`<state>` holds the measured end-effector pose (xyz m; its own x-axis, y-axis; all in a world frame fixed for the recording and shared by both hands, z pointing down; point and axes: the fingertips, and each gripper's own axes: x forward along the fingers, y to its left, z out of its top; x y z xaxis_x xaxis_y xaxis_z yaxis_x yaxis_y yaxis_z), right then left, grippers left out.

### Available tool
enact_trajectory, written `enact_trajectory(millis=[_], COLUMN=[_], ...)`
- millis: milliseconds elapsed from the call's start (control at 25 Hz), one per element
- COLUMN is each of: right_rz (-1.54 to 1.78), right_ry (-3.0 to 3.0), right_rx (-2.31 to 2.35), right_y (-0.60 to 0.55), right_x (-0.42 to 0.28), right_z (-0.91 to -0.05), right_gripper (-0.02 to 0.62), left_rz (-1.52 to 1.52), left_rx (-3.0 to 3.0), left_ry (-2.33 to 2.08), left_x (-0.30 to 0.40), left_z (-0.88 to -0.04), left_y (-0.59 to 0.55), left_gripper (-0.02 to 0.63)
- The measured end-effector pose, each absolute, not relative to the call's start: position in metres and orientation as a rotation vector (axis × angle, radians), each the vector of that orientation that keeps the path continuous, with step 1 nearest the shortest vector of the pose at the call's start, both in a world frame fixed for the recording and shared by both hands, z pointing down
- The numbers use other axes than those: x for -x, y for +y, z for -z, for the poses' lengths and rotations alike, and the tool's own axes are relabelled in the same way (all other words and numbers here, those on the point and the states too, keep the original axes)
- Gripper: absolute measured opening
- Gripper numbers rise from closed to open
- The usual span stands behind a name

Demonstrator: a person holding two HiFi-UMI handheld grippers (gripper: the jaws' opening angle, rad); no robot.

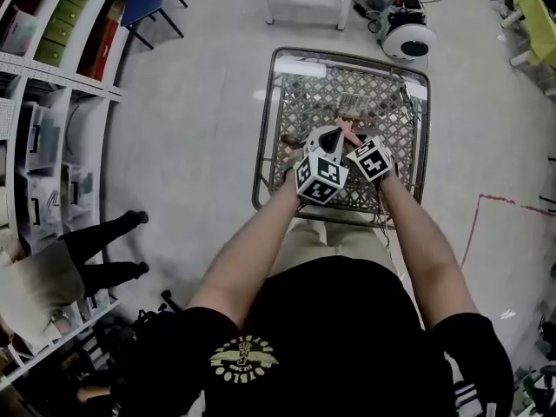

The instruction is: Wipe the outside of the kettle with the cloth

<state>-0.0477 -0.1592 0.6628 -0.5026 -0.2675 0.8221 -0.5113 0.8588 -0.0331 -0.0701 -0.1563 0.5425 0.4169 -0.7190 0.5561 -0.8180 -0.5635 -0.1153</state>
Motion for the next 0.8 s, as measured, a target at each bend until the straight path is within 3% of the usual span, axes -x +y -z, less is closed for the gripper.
enact_trajectory(millis=[800], right_rz=[-0.317], right_ry=[-2.177], right_rx=[-0.500], right_y=[-0.097], right_x=[0.051], right_z=[-0.647], right_gripper=[0.026], left_rz=[-0.835], left_rx=[-2.507], left_ry=[-1.275], left_x=[0.074], left_z=[-0.546], left_y=[-0.153], left_gripper=[-0.003])
